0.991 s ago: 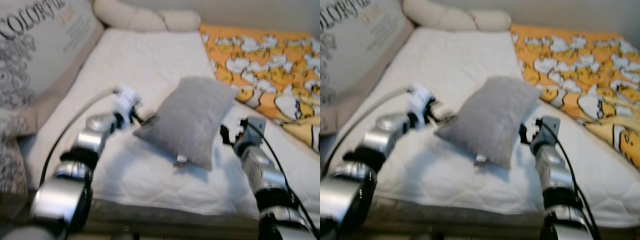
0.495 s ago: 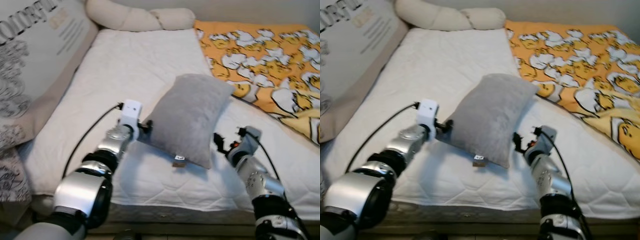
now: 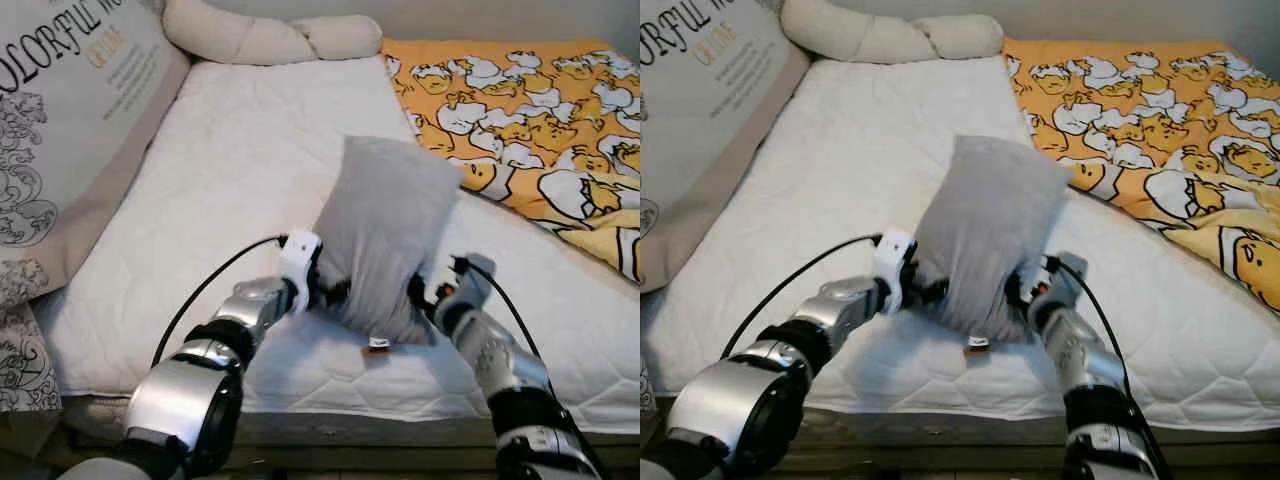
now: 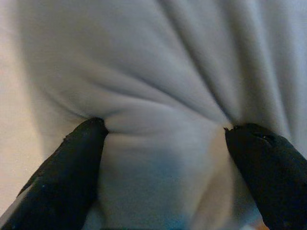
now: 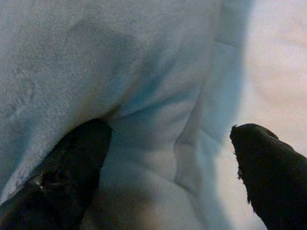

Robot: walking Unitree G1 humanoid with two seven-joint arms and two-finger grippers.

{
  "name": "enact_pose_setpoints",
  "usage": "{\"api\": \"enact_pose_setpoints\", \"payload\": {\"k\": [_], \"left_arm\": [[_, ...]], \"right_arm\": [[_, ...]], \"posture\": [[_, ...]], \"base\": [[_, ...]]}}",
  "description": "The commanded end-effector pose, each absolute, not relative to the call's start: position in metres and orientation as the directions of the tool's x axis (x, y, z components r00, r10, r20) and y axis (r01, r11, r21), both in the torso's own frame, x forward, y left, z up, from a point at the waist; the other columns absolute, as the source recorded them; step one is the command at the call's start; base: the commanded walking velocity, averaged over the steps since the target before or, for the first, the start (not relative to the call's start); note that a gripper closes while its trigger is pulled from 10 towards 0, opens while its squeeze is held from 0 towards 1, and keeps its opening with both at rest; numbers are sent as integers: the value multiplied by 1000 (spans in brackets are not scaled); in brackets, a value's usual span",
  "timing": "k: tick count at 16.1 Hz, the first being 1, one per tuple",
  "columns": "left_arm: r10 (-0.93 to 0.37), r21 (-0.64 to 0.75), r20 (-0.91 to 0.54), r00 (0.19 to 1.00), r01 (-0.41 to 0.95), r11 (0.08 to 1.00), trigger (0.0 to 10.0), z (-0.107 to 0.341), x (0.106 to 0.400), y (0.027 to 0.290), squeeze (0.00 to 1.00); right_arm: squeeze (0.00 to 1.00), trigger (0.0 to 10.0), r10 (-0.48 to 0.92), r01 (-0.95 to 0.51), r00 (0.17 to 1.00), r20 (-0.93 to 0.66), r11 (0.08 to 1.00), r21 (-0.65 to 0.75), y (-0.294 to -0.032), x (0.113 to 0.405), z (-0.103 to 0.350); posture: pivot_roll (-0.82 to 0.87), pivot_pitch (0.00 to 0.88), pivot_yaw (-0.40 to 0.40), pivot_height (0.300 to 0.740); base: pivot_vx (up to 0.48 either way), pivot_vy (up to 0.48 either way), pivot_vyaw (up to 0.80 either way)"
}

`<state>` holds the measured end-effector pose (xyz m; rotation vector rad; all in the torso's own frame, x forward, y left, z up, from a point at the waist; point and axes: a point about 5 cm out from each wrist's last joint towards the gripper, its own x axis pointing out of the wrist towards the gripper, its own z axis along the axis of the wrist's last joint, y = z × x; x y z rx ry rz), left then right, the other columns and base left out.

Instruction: Clean up the room

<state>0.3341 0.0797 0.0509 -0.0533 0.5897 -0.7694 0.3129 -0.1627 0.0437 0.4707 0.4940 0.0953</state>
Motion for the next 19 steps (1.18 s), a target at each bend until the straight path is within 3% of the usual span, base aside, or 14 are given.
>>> {"api": "enact_pose_setpoints", "payload": {"k": [1, 5, 9, 13, 14, 19], "left_arm": [[-746, -346, -498, 442, 688, 638, 10000, 40, 320, 69, 0], [-861, -497, -364, 356, 707, 503, 10000, 46, 316, 92, 0], [-868, -475, -240, 435, 727, 496, 10000, 71, 332, 105, 0], [-904, -470, -126, 409, 778, 417, 10000, 92, 334, 122, 0], [-929, -479, -67, 363, 805, 349, 10000, 99, 317, 138, 0], [-957, -474, -1, 290, 842, 256, 10000, 121, 269, 151, 0]], "right_arm": [[0, 10000, 277, -68, 883, -379, 874, 482, -145, 321, 55], [0, 10000, 456, -256, 843, -287, 808, 531, -118, 332, 70], [0, 10000, 546, -324, 782, -300, 768, 552, -118, 325, 67], [0, 10000, 597, -372, 734, -323, 752, 544, -129, 316, 63], [0, 10000, 595, -375, 734, -328, 757, 535, -145, 311, 62], [0, 10000, 643, -449, 712, -281, 725, 522, -170, 294, 78]], "posture": [[-126, 0, 43, 740], [-50, 0, 4, 740], [-23, 0, -11, 740], [-20, 0, 1, 740], [-13, 0, 5, 740], [20, 0, -3, 740]], "base": [[0, 0, 0], [0, 0, 0], [0, 0, 0], [0, 0, 0], [0, 0, 0], [0, 0, 0]]}}
